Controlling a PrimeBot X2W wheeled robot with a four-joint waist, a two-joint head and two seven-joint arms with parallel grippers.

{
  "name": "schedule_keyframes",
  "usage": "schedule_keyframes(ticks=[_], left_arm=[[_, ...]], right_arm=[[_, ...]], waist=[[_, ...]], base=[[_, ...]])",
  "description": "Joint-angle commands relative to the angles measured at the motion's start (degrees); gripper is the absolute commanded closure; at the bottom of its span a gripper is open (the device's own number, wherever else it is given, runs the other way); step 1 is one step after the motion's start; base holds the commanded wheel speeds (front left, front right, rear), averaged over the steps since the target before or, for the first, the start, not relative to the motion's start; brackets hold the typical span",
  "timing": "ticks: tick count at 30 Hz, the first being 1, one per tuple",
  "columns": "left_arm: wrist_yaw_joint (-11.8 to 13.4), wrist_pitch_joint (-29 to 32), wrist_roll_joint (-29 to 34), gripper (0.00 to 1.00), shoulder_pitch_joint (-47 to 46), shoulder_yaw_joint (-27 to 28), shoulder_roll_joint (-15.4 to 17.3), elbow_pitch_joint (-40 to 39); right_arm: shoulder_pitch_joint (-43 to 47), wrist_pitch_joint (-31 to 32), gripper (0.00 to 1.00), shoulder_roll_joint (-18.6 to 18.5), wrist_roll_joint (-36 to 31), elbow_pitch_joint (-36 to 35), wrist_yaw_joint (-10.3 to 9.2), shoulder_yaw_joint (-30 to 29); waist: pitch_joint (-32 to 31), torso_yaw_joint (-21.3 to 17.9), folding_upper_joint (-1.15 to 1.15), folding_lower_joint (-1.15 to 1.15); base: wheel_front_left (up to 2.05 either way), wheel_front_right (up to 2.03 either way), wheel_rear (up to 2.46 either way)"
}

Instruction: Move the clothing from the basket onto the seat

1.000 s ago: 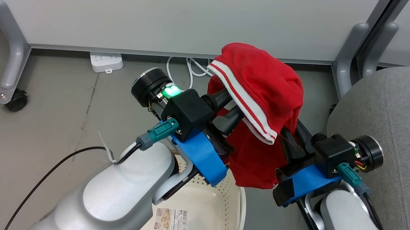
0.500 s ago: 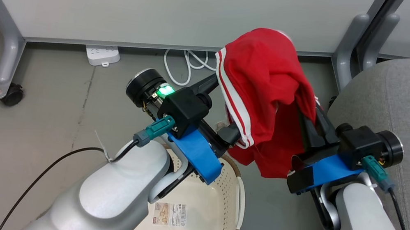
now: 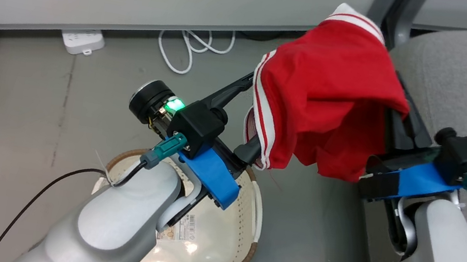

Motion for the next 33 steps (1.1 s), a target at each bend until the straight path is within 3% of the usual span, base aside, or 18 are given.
schedule_keyframes(ticks=[1, 20, 33], left_arm=[[0.21, -0.01, 0.18, 0.0, 0.54, -0.05, 0.58, -0.23], [-0.48, 0.57, 0.7, 0.0, 1.48, -2.66, 2.61, -1.11], [-1.46, 1.98, 1.07, 0.0, 0.87, -5.29, 2.59, -1.41]], right_arm=[[0.7, -0.05, 1.0, 0.26, 0.05, -0.86, -0.06, -0.98], [6.24, -0.05, 1.0, 2.49, 0.9, -8.09, -0.06, -14.24], [10.52, -0.04, 1.0, 4.49, 1.44, -9.33, -0.06, -19.25]], waist=[[1.19, -1.52, 0.0, 0.0], [5.24, -13.35, 0.0, 0.0], [7.29, -20.36, 0.0, 0.0]], base=[[0.0, 0.0, 0.0], [0.0, 0.0, 0.0], [0.0, 0.0, 0.0]])
